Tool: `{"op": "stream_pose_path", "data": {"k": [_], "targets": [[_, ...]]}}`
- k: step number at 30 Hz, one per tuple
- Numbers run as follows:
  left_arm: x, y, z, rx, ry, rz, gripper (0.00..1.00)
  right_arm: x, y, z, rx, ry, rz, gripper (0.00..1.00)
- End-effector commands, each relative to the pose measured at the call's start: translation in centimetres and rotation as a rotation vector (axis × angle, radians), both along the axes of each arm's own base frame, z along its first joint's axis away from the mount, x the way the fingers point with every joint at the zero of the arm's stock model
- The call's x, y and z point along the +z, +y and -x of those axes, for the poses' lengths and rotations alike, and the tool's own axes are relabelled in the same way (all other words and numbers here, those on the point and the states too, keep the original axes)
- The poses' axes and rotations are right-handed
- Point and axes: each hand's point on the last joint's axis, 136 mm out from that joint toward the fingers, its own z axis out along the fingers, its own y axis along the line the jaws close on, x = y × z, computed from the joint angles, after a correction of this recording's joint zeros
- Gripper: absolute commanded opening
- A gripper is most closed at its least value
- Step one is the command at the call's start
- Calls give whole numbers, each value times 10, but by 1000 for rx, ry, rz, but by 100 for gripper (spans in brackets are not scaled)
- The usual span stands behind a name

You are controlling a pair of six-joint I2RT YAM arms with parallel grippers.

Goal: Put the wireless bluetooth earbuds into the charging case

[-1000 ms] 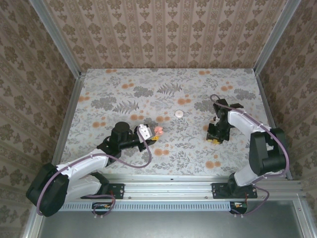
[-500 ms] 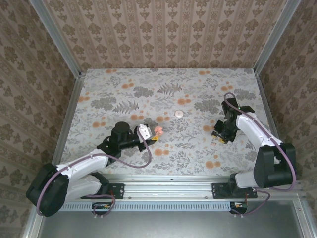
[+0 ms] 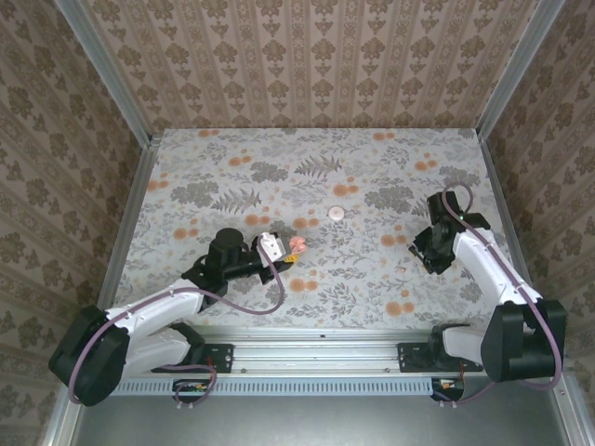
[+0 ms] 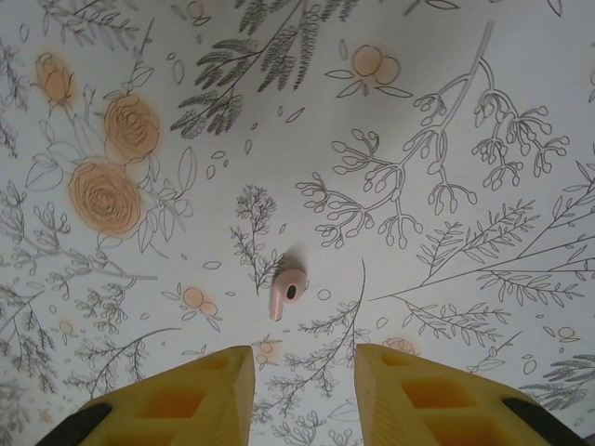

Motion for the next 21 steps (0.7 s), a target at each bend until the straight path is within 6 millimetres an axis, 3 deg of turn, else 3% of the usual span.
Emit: {"op": "stream_pose_path", "data": {"k": [1, 6, 11, 21], "targets": [[11, -4, -2, -2, -14, 26, 0, -10, -2, -3, -132, -16, -28, 36], [10, -4, -2, 1, -19, 19, 0, -24, 9, -9, -204, -10, -116, 38], [11, -2, -3, 9, -24, 19, 0, -37, 11, -4, -314, 21, -148, 37], [11, -1, -4, 15, -36, 12, 0, -43, 19, -10, -342, 93, -171, 35]]}}
